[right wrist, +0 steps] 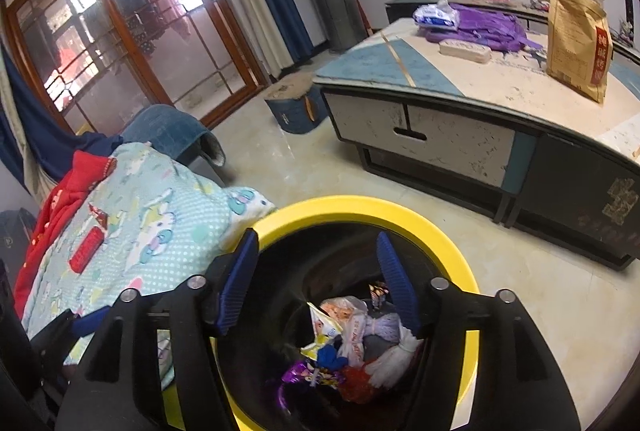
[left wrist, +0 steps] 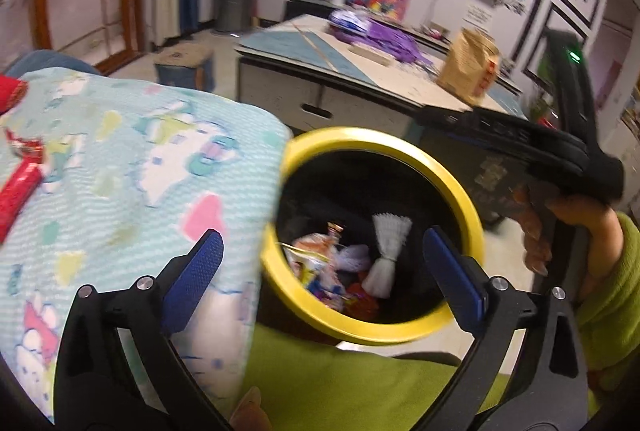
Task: Collect trash
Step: 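Open both tools to drop the purple wrapper and white mesh into the bin, then move both tools back over the red tube and red wrapper on the bed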
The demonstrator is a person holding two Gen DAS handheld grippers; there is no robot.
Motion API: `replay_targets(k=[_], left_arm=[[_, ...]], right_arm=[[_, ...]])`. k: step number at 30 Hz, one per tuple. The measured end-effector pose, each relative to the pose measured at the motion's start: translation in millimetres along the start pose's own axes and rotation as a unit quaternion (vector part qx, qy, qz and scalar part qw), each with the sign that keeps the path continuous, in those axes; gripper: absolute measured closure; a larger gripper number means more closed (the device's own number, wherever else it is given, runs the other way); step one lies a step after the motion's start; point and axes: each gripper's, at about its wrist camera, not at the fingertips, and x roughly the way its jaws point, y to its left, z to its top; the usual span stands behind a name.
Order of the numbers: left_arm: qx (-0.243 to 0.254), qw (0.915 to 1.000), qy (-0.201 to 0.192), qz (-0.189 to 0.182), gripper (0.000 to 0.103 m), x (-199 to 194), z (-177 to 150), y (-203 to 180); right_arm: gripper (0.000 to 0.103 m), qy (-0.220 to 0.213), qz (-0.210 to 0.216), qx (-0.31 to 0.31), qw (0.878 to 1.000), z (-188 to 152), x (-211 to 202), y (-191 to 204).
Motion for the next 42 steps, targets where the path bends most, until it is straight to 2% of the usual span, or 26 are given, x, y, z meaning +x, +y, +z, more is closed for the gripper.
replay_targets(k=[3,9,20,27,42], left_arm=[[-0.024,0.9993,-0.021,0.018,0.011,-15,5,20],[-0.05,0.9963,-0.053,0.046,0.011,-37,9,35],[-0.095,0.984,-0.109,0.104,0.011,-73,9,71],[-0.116,0.9742,-0.14,0.133,0.011,-95,9,99],[-0.153,0.963,-0.148,0.164,0.011,-111,1,148]], right_arm=[[0.038,-0.009,0.014,-0.018,1.0,0,-5,14],[0.034,-0.023,0.037,-0.053,0.998,-1,-13,41],[0.032,-0.043,0.071,-0.108,0.991,-7,-22,86],[0.031,-0.036,0.089,-0.135,0.986,-13,-20,113],[0.028,-0.002,0.126,-0.17,0.977,-13,-1,166]])
